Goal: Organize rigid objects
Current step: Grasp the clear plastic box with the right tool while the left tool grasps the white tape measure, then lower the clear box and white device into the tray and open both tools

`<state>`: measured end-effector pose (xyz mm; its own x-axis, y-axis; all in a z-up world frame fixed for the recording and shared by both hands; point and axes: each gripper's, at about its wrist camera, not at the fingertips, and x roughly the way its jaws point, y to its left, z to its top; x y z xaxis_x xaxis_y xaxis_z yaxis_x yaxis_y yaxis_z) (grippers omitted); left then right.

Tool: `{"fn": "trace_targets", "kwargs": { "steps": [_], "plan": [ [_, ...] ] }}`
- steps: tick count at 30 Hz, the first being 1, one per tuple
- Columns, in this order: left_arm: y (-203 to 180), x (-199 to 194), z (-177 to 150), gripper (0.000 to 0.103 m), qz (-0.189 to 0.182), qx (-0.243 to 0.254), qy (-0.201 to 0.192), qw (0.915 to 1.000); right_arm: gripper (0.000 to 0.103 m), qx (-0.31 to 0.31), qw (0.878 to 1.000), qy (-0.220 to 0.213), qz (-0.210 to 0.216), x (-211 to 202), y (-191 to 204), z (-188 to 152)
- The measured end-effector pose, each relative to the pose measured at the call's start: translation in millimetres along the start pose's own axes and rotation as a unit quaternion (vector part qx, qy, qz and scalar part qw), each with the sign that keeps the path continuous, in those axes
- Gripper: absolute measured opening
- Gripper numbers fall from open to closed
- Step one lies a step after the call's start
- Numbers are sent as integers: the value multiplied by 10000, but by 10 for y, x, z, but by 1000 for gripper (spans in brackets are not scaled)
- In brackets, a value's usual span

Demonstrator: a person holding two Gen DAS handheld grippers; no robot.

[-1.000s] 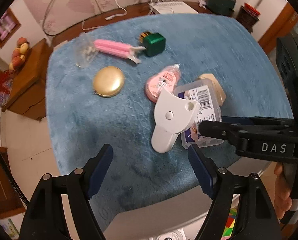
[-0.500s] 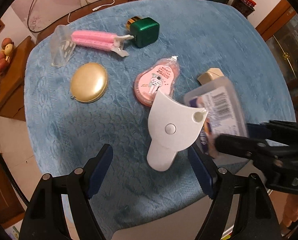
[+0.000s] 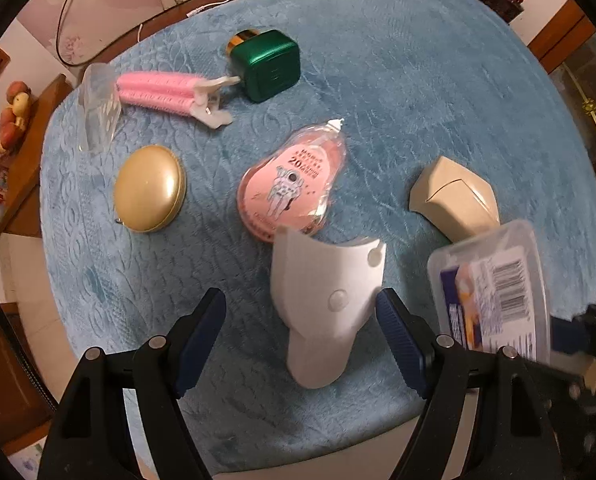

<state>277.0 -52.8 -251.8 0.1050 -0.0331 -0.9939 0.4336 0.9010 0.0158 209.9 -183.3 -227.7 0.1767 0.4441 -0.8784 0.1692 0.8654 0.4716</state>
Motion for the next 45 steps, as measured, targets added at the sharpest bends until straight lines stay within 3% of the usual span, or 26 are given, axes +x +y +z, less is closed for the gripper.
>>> {"fn": "trace_targets", "kwargs": {
  "steps": [8,11,12,13,17,21,30,38,42,45],
  "plan": [
    [-291,113,70,80,754,148,111,9970,34,-63,9997,15,-220,-9,0,-49],
    [-282,130,84,80,732,36,189,9971,34,-132,9995,78,-289,37,27,-39],
    [-251,132,97,74,710,-8,207,9973,34,-156,9994,100,-309,57,35,-34],
    [-235,132,93,61,668,-57,227,9975,34,-173,9993,124,-321,86,42,-22],
    [-196,80,17,59,551,-229,225,9980,34,-179,9991,224,-304,177,43,11],
    [-117,-76,-76,59,463,-284,40,9985,34,-198,9998,23,-84,56,69,-6],
    [-84,-874,-362,59,251,-364,-633,9970,34,-508,9977,-437,137,-454,270,-136],
    [-109,-1418,-815,59,122,-277,-1018,9943,34,-1306,9898,-564,-124,-925,587,-625],
    [-243,-1430,-1032,59,246,-188,-1025,9942,34,-1654,9848,-402,-355,-964,632,-948],
    [-311,-1361,-1189,59,136,-236,-929,9953,34,-1823,9808,-223,-662,-868,576,-1147]
  ]
}}
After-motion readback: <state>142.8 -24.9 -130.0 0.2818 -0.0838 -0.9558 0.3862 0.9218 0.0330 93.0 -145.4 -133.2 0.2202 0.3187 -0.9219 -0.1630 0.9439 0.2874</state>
